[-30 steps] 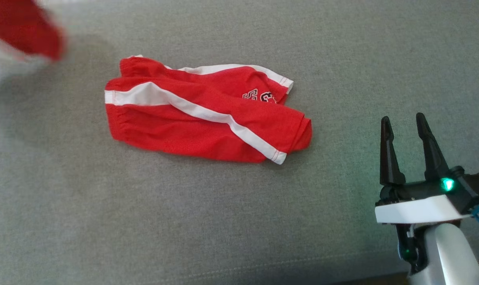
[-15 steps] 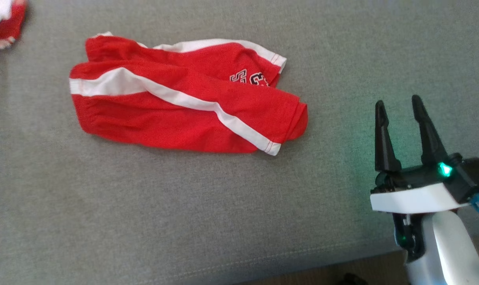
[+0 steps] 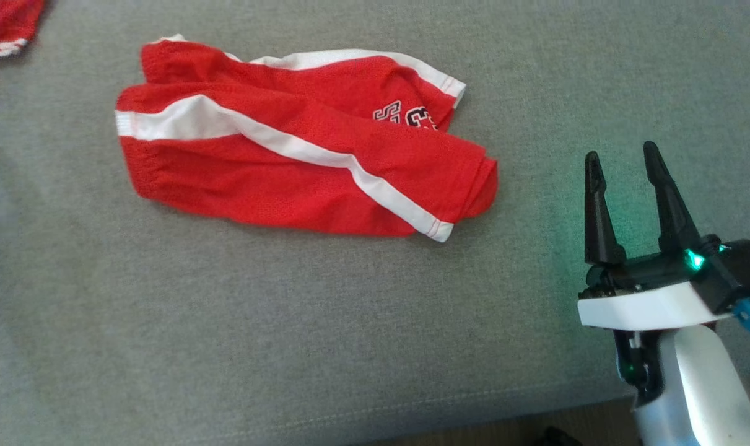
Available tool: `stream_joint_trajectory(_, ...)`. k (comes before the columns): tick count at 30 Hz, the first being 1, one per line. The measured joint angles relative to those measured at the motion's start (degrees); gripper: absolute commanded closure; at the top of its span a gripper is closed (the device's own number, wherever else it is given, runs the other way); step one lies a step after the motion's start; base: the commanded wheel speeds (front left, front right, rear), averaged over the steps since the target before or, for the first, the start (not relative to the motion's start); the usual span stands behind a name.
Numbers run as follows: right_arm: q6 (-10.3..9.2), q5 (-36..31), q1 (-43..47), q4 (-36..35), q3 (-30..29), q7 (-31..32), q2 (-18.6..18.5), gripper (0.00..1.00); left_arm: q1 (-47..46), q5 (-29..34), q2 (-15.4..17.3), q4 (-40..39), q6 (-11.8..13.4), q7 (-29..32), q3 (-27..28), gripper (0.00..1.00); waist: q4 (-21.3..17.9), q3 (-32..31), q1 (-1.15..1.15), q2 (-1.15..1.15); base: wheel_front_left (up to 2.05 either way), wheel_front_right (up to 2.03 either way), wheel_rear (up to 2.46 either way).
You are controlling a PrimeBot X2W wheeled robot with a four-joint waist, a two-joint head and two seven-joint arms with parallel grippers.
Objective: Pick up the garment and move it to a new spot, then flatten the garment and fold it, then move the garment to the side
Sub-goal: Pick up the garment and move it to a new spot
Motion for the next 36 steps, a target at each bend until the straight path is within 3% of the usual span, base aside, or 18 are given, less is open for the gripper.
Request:
stream_joint_trajectory(7, 0.0, -0.2, 0.2, 1.46, -0.3, 0.0, -0.01, 0.0, 2.49, -1.36, -3.74, -2.93, -3.71, -6.08, -0.2, 0.0, 2.23, -4.3, 0.0, 0.0, 0.0, 0.0, 0.0)
stream_joint_trajectory(16, 0.0, -0.47, 3.6, 3.11, -0.55, 0.0, -0.01, 0.0, 12.3, -1.36, -7.87, -12.69, -5.55, -8.49, -3.44, 0.0, 4.84, -12.03, 0.0, 0.0, 0.0, 0.0, 0.0)
stream_joint_trajectory(23, 0.0, -0.46, 6.44, 4.34, -0.56, 0.0, -0.01, 0.0, 23.35, -1.41, -11.71, -22.41, -5.13, -9.03, -6.08, 0.0, 6.23, -17.8, 0.0, 0.0, 0.0, 0.0, 0.0)
stream_joint_trajectory(36, 0.0, 0.71, 11.87, 5.77, 0.35, 0.0, 0.0, 0.0, 46.91, -0.19, -19.13, -36.9, -1.74, -9.13, -8.98, 0.0, 5.98, -25.26, -0.01, 0.0, 0.0, 0.0, 0.0)
